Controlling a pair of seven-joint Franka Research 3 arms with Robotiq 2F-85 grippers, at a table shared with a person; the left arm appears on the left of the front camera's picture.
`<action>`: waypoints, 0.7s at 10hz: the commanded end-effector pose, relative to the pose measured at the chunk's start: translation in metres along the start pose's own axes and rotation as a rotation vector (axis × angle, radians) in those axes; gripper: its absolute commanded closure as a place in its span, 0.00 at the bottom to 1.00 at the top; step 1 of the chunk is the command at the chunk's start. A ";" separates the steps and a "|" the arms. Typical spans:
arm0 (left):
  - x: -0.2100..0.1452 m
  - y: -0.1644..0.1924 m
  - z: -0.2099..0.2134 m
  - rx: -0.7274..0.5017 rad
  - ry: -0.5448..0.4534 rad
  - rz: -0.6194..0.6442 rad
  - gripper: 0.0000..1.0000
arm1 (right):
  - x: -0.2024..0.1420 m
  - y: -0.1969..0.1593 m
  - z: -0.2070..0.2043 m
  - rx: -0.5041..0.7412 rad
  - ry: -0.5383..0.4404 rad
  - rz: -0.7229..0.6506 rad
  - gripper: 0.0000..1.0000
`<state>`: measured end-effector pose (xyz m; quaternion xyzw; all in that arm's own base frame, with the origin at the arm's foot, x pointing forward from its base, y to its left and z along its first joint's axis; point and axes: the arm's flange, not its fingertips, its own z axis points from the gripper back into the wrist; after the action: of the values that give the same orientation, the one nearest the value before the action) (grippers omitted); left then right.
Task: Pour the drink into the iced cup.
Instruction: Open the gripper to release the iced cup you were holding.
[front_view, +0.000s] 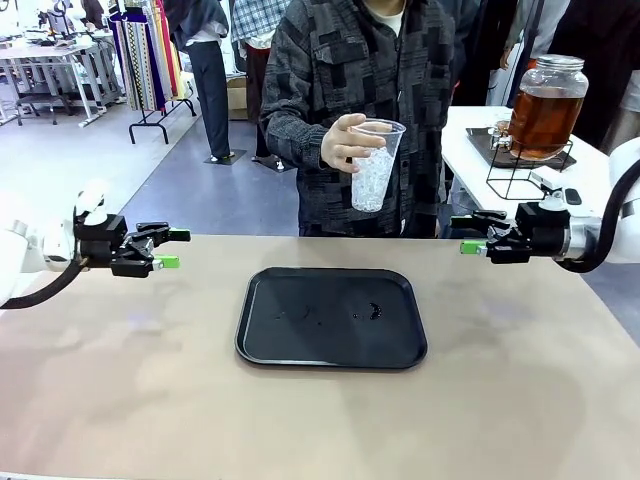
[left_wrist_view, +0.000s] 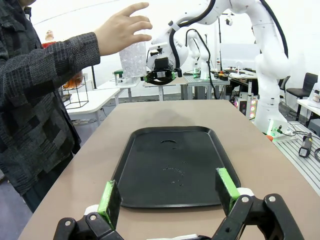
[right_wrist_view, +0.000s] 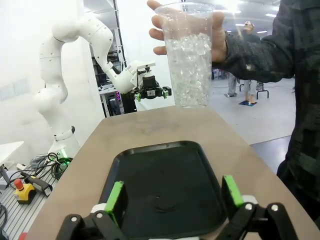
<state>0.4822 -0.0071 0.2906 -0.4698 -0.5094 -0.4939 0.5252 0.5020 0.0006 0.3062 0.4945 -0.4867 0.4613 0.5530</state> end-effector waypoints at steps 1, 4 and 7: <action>0.002 0.000 0.000 0.001 0.002 0.008 0.00 | 0.003 0.001 0.000 0.006 -0.008 0.004 0.00; 0.002 0.000 0.000 0.001 0.002 0.008 0.00 | 0.003 0.001 0.000 0.006 -0.008 0.004 0.00; 0.002 0.000 0.000 0.001 0.002 0.008 0.00 | 0.003 0.001 0.000 0.006 -0.008 0.004 0.00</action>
<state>0.4822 -0.0071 0.2906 -0.4698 -0.5094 -0.4939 0.5252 0.5019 0.0006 0.3063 0.4949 -0.4867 0.4613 0.5526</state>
